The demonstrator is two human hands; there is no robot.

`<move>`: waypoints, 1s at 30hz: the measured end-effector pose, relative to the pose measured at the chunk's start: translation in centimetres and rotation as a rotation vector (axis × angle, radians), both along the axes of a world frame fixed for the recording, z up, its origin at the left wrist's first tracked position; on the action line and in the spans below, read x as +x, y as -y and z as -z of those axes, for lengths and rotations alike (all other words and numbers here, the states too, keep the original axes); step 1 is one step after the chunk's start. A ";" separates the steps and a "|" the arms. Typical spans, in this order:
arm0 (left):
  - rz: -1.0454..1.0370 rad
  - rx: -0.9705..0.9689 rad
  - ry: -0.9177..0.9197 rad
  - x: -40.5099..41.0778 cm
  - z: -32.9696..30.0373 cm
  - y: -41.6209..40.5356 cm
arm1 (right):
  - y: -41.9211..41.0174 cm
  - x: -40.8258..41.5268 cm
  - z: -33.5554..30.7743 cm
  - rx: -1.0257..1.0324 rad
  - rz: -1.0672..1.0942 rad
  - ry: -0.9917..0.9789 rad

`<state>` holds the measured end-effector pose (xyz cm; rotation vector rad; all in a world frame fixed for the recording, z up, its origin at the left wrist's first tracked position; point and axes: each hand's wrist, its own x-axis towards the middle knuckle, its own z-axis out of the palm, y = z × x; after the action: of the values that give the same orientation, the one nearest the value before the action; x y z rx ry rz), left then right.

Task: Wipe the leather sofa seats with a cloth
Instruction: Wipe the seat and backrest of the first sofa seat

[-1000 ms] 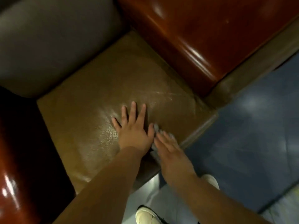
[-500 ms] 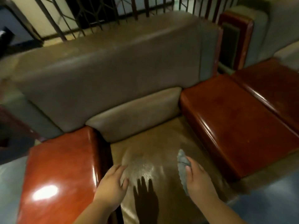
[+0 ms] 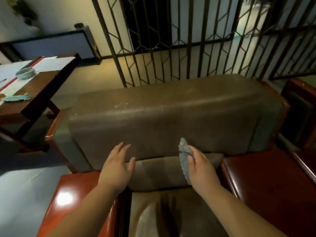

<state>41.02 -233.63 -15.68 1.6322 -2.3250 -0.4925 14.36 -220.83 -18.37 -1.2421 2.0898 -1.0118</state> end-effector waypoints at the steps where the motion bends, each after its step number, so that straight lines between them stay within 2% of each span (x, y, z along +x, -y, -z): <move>1: -0.040 -0.024 -0.023 0.0 -1.1 1.2 | 2.0 -0.4 -0.9 -0.014 -0.038 -0.034; 3: -0.105 -0.049 -0.037 0.7 -3.3 3.5 | 6.6 -0.7 -3.1 -0.050 -0.114 -0.100; 7: -0.184 -0.118 0.069 3.5 -6.5 9.5 | 14.5 0.7 -7.2 -0.105 -0.219 -0.196; 12: -0.273 -0.144 0.108 6.8 -7.7 17.9 | 22.4 3.0 -8.8 0.004 -0.354 -0.444; 17: -0.268 -0.174 0.123 9.0 -5.9 24.8 | 30.0 5.8 -6.9 0.053 -0.515 -0.618; 21: -0.298 -0.179 0.088 11.2 -3.4 31.0 | 36.2 14.7 -5.6 0.007 -0.680 -0.783; 24: -0.257 -0.195 0.145 11.6 -0.6 33.6 | 39.6 20.1 -5.1 0.040 -0.731 -0.774; 27: -0.262 -0.240 0.205 11.9 0.7 34.6 | 40.0 18.4 -5.1 0.036 -0.772 -0.836; 30: -0.248 -0.234 0.215 12.2 0.7 35.5 | 39.4 13.3 -6.1 0.179 -0.634 -0.854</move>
<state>53.21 -269.17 -16.37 1.8959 -2.1769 0.0086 27.68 -260.19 -12.28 -2.2879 1.9904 0.0237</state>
